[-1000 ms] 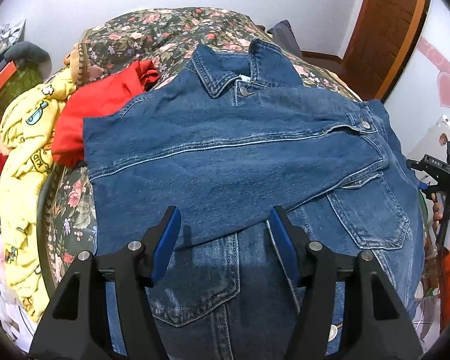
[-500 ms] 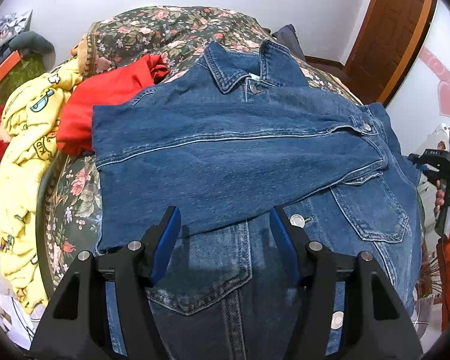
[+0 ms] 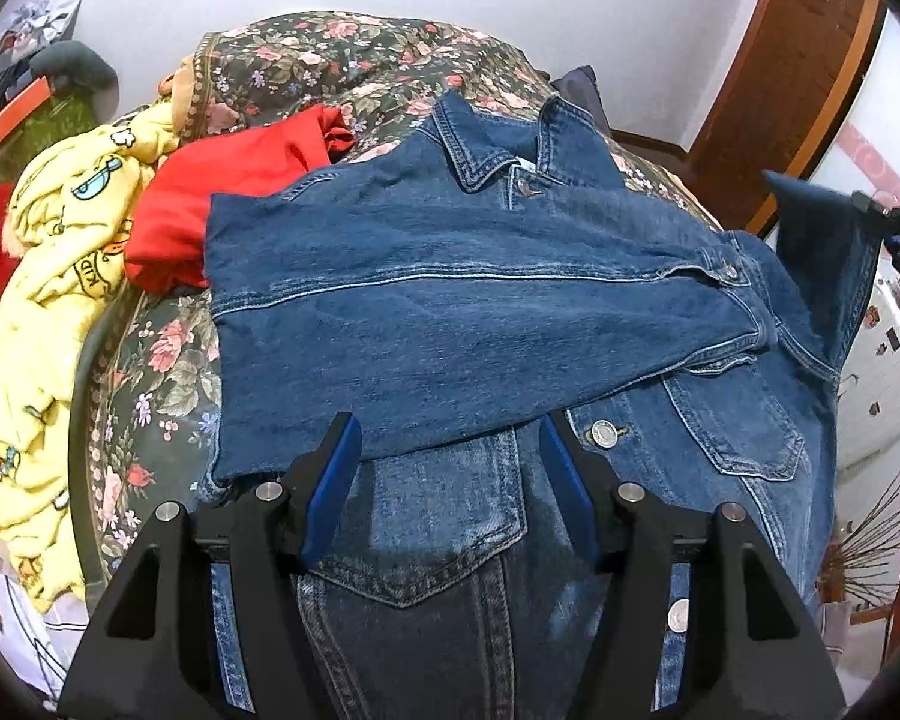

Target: Fold large clothes

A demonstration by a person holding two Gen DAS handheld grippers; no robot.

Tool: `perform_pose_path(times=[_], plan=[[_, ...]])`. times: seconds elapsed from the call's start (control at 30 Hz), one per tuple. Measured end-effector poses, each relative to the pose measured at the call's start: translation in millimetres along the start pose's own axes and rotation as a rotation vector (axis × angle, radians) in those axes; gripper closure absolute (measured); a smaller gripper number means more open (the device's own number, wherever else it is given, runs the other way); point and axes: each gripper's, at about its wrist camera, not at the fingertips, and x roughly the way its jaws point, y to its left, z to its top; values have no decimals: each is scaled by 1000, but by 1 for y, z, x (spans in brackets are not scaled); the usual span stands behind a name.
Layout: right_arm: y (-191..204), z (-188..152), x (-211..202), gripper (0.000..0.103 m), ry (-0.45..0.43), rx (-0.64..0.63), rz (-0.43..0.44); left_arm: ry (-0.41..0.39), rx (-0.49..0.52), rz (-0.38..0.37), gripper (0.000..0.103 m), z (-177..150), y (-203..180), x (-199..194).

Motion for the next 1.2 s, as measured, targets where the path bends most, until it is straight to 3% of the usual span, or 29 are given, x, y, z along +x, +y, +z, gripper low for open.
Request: perform_pose_path(times=[0.23, 0.63, 0.73, 0.87, 0.93, 1.07, 1.2], plan=[[64, -41, 27, 95, 133, -144, 154, 2, -14, 11, 42, -4, 9, -2], [75, -99, 81, 94, 412, -202, 92, 23, -31, 11, 42, -11, 16, 3], [72, -100, 77, 83, 461, -189, 93, 27, -28, 11, 42, -11, 14, 4], [65, -95, 61, 56, 442, -172, 94, 30, -23, 7, 42, -10, 10, 6], [59, -88, 49, 50, 397, -158, 77, 33, -21, 6, 42, -10, 9, 8], [42, -72, 38, 48, 325, -87, 47, 39, -18, 3, 42, -9, 5, 11], [5, -58, 33, 43, 257, 22, -42, 39, -15, 3, 42, -8, 3, 12]])
